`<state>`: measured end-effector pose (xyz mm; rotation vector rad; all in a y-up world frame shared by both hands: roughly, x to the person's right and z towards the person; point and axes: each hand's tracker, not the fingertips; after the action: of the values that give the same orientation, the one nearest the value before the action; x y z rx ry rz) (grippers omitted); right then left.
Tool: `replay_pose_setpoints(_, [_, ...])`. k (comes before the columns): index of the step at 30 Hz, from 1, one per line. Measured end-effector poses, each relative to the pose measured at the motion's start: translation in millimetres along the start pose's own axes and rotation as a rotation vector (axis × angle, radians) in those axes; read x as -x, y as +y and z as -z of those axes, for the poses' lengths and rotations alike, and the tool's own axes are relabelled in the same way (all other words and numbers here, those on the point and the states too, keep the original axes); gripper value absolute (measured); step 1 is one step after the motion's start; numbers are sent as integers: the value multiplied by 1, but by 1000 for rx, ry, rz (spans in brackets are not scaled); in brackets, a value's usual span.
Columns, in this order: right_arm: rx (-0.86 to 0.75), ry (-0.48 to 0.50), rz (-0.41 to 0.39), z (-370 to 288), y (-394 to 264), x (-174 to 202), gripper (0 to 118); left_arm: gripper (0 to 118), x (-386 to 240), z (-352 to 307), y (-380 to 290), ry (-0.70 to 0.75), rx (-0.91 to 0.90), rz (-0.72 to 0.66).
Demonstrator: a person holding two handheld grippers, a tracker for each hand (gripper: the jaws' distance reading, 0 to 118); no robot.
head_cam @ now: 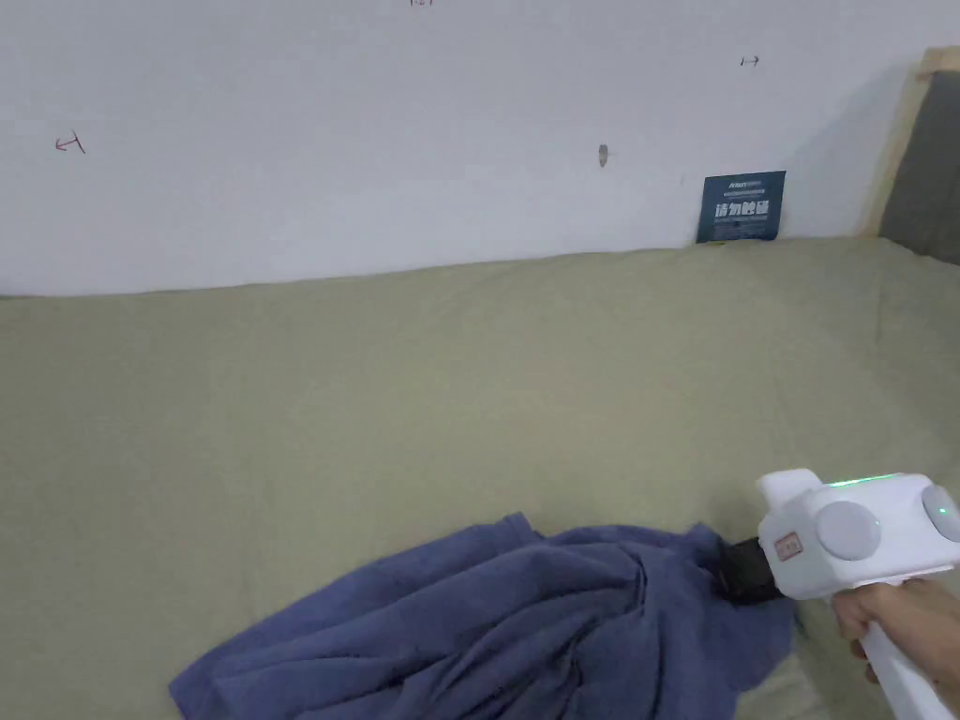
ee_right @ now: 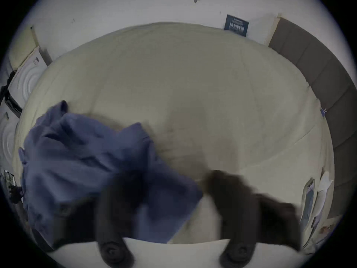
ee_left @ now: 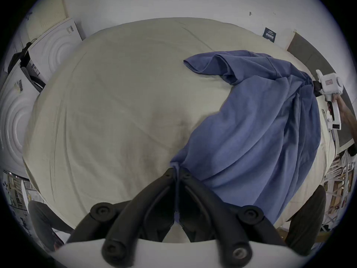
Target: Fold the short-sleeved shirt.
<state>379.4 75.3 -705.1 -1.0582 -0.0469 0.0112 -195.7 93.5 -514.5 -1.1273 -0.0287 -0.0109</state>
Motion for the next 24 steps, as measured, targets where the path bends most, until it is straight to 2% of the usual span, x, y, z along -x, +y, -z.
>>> replay_pose_setpoints(1, [-34, 12, -9, -13, -1, 0, 32, 0, 2, -3, 0, -3, -1, -4])
replay_pose_setpoints(2, [-42, 31, -9, -26, -3, 0, 5, 0, 8, -2, -2, -8, -12, -16])
replay_pose_setpoints(7, [-211, 37, -16, -117, -3, 1, 5, 0, 26, -51, 10, -28, -151, -106])
replay_pose_setpoints(9, [-293, 51, -17, -164, -3, -6, 5, 0, 37, -81, 25, -20, -216, -92])
replay_pose_setpoints(16, [-508, 54, -5, -305, -5, -6, 5, 0, 55, -185, 83, 172, -435, -59])
replay_pose_setpoints(24, [-632, 16, 55, -394, 13, -17, 5, 0, 63, -266, 149, 259, -563, -75])
